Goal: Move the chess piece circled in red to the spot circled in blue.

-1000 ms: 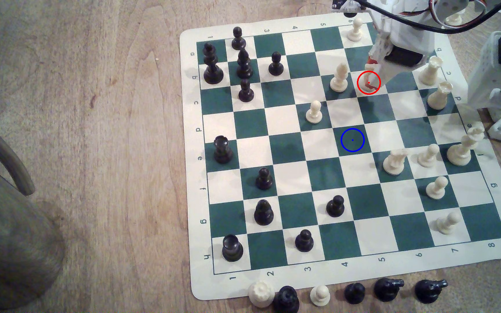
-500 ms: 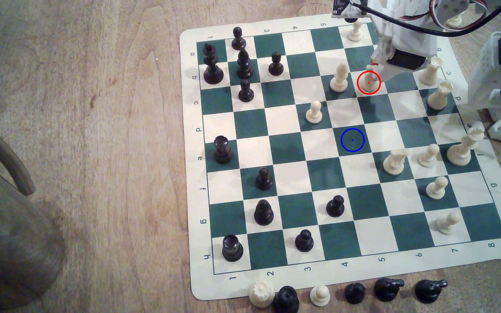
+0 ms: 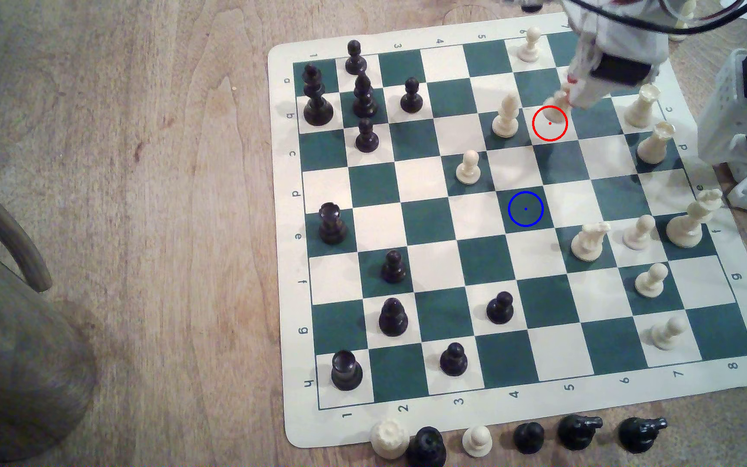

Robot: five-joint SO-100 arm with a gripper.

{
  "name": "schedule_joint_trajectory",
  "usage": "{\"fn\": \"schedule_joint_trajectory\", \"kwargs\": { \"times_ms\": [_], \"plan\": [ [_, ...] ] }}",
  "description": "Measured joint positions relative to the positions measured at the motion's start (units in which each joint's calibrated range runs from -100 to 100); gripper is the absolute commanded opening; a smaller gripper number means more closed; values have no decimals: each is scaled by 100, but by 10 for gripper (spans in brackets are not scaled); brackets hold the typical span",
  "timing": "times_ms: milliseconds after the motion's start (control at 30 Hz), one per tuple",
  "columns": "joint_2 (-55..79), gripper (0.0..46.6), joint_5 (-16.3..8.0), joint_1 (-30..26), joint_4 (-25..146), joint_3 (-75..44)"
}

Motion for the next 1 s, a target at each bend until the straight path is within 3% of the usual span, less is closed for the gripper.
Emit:
{"fn": "schedule_joint_trajectory", "kwargs": {
  "times_ms": [133,333,733,1000],
  "plan": [
    [-25,7,-73,-7,239,-515],
    [0,7,-274,-524,900,-1591],
    [1877,9,-664,-1468,1410,-3516],
    [2866,9,-835,-2050,1378,-3678]
  ]
}}
